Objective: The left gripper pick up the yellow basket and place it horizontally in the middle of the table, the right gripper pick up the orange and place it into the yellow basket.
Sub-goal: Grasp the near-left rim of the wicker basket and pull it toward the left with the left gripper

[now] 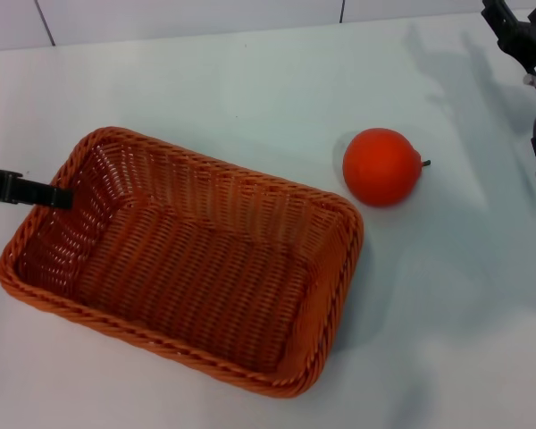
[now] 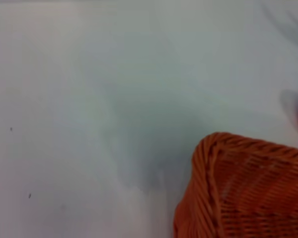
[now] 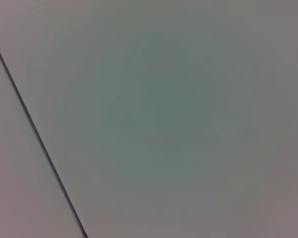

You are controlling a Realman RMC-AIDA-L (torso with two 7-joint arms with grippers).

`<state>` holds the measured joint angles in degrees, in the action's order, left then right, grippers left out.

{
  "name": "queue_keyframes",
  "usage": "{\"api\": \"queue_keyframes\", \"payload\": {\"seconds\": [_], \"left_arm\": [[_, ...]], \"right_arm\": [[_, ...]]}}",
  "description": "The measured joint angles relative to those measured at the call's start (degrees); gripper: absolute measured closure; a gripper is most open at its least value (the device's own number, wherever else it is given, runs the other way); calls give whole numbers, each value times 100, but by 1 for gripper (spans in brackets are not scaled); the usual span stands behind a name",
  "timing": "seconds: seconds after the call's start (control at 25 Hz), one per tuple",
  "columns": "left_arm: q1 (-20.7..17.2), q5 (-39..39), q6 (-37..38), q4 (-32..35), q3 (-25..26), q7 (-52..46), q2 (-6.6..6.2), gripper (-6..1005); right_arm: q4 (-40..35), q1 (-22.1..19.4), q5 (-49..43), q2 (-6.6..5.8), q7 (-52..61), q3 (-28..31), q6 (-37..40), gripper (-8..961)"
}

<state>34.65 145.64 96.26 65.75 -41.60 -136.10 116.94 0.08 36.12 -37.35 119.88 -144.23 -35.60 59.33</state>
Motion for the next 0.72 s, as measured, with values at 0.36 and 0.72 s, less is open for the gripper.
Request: {"api": "queue_keyframes", "payload": {"seconds": [0.36,0.72], "left_arm": [[181,654,-152,-7,-38,-22,300,336],[211,966,-204,179,-189,-26,490,439]], "right_arm": [[0,0,0,0,0,0,-65,76],[0,-12,6,0,0,97,-175,76]]}}
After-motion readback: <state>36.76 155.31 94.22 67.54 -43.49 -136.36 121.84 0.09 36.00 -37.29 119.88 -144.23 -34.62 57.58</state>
